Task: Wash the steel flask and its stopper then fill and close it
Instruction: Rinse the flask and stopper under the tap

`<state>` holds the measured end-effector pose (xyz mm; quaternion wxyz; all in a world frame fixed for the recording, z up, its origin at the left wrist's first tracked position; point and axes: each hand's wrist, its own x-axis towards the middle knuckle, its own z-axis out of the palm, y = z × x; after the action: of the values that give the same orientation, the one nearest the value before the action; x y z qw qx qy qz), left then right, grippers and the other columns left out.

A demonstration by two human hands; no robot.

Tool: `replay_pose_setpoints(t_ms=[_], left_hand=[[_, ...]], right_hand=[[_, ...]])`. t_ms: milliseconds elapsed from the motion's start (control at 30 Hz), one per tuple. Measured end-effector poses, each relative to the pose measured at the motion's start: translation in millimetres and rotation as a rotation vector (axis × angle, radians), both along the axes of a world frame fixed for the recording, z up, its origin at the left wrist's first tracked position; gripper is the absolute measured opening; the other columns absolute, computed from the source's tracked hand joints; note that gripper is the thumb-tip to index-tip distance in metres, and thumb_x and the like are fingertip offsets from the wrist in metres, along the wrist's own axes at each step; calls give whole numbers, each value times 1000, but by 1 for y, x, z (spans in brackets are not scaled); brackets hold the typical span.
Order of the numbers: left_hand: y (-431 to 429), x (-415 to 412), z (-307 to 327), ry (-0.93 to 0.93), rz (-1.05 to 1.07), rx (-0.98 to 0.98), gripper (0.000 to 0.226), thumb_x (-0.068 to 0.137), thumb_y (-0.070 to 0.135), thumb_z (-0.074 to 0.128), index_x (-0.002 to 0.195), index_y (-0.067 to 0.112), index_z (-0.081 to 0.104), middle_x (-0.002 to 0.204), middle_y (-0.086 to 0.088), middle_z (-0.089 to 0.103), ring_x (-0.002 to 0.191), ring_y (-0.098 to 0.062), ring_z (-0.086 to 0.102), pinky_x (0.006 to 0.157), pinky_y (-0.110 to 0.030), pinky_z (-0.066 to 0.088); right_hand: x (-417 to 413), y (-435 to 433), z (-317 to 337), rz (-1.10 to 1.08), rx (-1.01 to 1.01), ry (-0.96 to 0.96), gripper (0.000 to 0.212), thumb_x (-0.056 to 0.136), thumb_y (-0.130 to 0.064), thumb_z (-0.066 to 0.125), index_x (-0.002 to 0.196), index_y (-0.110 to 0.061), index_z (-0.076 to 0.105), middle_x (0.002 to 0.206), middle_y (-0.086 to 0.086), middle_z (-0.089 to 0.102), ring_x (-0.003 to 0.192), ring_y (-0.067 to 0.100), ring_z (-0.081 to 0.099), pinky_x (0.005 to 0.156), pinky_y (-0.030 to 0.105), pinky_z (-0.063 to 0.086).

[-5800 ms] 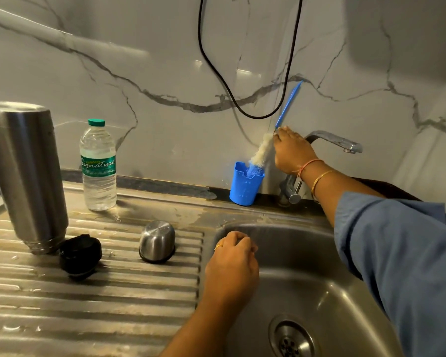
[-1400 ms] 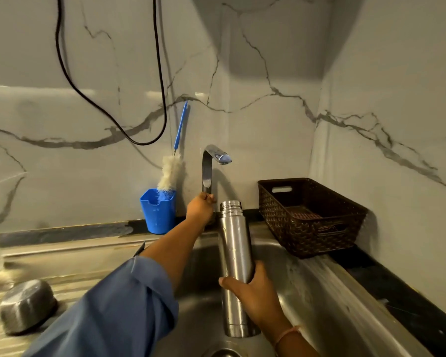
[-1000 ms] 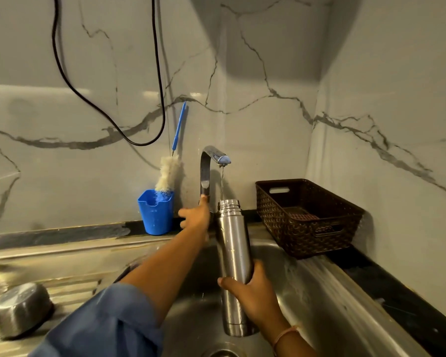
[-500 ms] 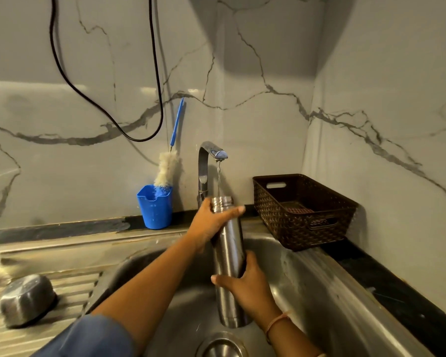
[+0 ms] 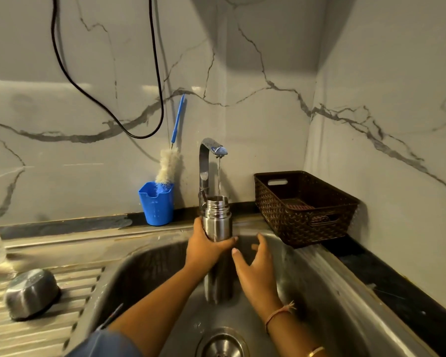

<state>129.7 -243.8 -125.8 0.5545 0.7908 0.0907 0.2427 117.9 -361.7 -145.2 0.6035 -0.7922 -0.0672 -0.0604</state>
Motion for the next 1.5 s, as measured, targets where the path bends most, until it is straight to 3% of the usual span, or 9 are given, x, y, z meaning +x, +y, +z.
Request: replay_pose_setpoints(t_ms=[233,433,667,867,967,1100,1267,1433,1500], left_hand=[[1,5,2,-36,16,6,77,66,24,84,126,23,36,111,12,52,99,-5,52,84,-21,44],[-5,2,-4,-1,-51,83,76,66,27,84,125,25,36,110,14,52,98,-4,52,74,-12,40],[-4,2,2,114,-4,97,77,68,32,82,128,19,34,111,8,49,97,-9,50,80,-24,42],[-3,-2,21,238,-60,-387,72,68,45,79,120,19,37,112,-4,56,94,-18,59,81,-35,51],[-8,-9,22,174,-28,-480,76,68,44,79,125,17,38,113,-7,58,95,-21,61,79,-36,53],[-10,-19,11,130,75,-863,86,69,42,78,136,14,32,115,-13,57,97,-26,61,87,-45,52],[-26,-31,-6,215,123,-1186,79,74,44,74,134,11,34,111,-17,57,89,-31,61,67,-45,55],[-43,-29,-5,273,78,-1506,66,86,46,62,137,12,35,128,-23,50,111,-43,55,85,-58,50],[-53,-27,-1,324,50,-1583,60,90,47,56,133,9,39,121,-25,53,106,-43,57,75,-56,53]], right_hand=[[1,-1,0,-50,-32,-53,61,89,-27,60,142,-20,31,134,2,46,119,18,47,90,31,45],[-1,0,0,-66,-9,-70,54,89,-27,60,137,-21,37,118,-3,50,101,10,51,73,21,44],[1,-2,0,-81,-2,-58,48,90,-25,58,133,-20,38,116,0,52,94,12,54,59,13,38],[1,-3,2,-40,57,39,33,92,-43,50,117,-22,46,96,1,65,83,16,62,66,31,50],[3,-12,7,-151,64,41,28,94,-45,44,99,-19,53,88,0,62,81,19,59,64,29,42],[11,-26,8,-355,215,28,31,97,-40,40,92,-13,54,82,4,59,77,25,55,66,32,39],[7,-33,16,-429,451,103,28,99,-36,38,96,-12,52,80,1,55,80,20,51,73,33,36],[-6,-36,44,-376,464,-204,14,95,-32,50,88,-20,53,92,4,59,86,22,58,70,30,46],[-14,-31,47,-291,348,-402,22,92,-36,53,99,-15,57,106,5,57,89,19,60,66,24,49]])
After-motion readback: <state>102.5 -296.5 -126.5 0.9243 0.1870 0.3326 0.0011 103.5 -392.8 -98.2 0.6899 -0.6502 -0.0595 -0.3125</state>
